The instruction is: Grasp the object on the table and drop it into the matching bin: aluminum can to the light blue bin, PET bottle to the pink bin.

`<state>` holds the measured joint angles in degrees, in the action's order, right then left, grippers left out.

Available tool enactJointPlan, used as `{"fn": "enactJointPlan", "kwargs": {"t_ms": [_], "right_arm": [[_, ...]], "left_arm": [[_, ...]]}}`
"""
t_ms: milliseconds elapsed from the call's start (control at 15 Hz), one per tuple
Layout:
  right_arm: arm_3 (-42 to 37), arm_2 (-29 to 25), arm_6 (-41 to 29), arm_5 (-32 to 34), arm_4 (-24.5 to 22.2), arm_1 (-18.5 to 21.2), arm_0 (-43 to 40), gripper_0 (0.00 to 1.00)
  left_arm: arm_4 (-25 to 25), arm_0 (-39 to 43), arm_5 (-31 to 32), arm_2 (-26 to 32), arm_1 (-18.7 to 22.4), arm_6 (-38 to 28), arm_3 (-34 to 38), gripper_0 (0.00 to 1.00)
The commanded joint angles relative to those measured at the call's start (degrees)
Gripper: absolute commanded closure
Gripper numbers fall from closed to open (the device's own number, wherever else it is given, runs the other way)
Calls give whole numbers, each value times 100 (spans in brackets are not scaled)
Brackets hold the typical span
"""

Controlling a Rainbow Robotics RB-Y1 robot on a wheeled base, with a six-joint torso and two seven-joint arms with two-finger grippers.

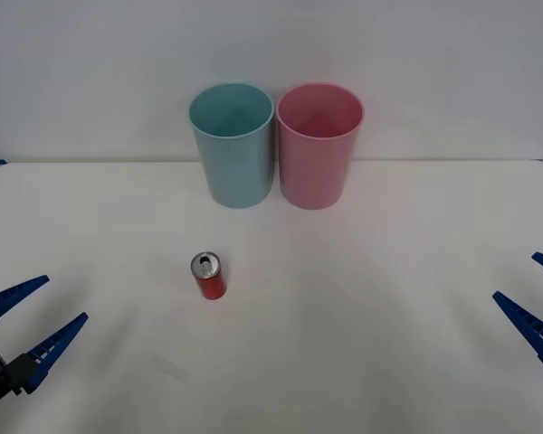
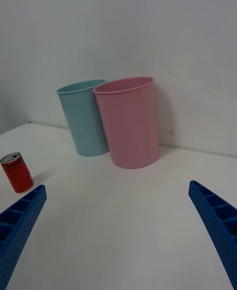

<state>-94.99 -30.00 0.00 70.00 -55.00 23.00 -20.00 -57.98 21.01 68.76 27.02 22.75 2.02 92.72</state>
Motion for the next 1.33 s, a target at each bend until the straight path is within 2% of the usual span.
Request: {"fn": "enactJointPlan", "kwargs": {"t_ms": [67, 333, 600, 1133, 1333], "right_arm": [[-1, 0, 0, 0, 0, 0, 0, 0], [-1, 0, 0, 0, 0, 0, 0, 0], [-1, 0, 0, 0, 0, 0, 0, 0], [-1, 0, 0, 0, 0, 0, 0, 0], [-1, 0, 0, 0, 0, 0, 0, 0]], "left_arm": [[-135, 0, -135, -259, -7, 88, -52, 0], [-214, -62, -320, -619, -16, 352, -61, 0], [-223, -211, -952, -1147, -42, 993, -228, 0], [-249, -993, -1040, -1709, -227, 1160, -1151, 0], [-618, -1160, -1084, -1718, -508, 1187, -1194, 0]]}}
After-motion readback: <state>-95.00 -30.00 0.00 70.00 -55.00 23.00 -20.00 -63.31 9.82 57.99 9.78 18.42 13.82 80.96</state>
